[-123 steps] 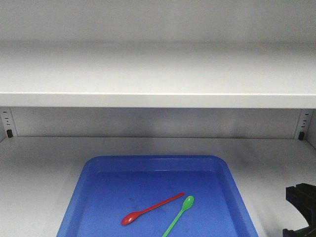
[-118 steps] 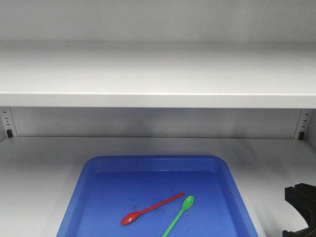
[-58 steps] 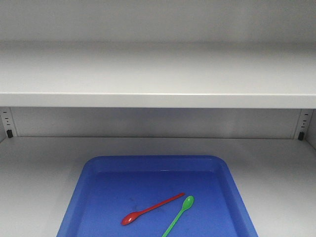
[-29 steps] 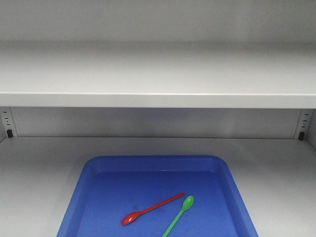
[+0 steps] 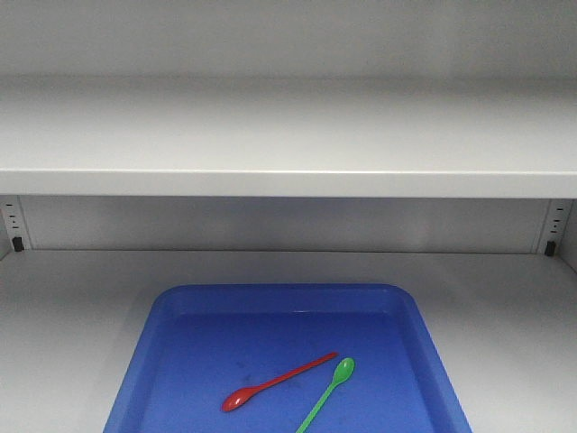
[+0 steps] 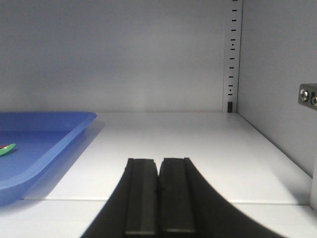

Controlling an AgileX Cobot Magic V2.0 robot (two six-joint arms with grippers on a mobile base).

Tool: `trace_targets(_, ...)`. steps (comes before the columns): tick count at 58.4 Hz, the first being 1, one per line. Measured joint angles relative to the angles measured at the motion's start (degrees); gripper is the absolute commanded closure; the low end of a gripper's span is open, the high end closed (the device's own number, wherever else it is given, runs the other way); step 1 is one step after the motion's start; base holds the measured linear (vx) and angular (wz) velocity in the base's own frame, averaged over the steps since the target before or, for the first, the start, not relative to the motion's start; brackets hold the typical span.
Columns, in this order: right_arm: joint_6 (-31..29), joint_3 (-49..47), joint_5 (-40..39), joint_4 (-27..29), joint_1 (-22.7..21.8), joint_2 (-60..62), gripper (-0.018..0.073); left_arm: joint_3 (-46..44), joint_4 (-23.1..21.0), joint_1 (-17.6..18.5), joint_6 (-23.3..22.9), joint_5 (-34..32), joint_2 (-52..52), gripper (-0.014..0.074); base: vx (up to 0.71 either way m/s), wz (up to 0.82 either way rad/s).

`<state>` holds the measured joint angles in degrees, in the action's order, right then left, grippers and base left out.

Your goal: Sort red and green spoons into left cabinet

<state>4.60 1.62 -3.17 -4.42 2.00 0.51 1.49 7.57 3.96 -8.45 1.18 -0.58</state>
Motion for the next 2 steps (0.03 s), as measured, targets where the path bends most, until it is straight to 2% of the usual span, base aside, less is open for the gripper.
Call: trace_targets(2, 0.0, 0.0, 0.0, 0.0, 0.0, 0.0, 0.0564, 0.0, 0.0, 0.0, 0.0, 0.0, 0.0, 0.0597, 0.0, 0.0)
